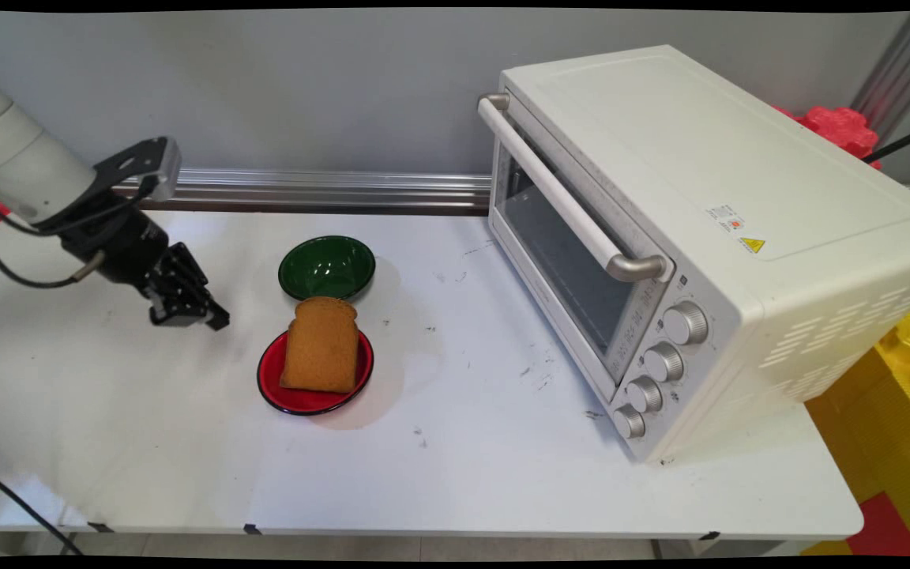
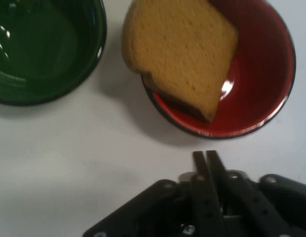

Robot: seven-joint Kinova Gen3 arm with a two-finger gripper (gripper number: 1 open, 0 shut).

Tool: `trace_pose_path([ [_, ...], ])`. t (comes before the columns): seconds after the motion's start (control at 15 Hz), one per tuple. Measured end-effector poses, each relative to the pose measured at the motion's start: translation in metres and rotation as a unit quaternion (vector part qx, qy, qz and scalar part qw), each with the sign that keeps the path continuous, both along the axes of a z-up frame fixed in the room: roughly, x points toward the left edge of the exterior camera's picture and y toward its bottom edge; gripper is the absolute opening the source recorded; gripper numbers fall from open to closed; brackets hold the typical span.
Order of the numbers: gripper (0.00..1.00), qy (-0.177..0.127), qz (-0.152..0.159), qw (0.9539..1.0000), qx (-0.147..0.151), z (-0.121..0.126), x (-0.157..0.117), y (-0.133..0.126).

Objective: Open the oven

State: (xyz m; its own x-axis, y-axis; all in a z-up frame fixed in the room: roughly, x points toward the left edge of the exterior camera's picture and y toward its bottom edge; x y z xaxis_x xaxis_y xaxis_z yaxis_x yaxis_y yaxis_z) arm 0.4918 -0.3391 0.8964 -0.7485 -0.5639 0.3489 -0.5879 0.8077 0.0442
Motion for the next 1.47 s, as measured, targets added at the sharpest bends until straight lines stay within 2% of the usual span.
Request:
trace_pose_path([
  [0.6,0.0,0.031,0.036,0.9988,-0.015,0.061,-0.046,-0.029],
  [0.87,0.0,0.051,0.056,0.9969,-0.023,0.095,-0.072,-0.046],
  [1.47,0.0,0.084,0.079,0.9924,-0.042,0.147,-0.118,-0.072],
])
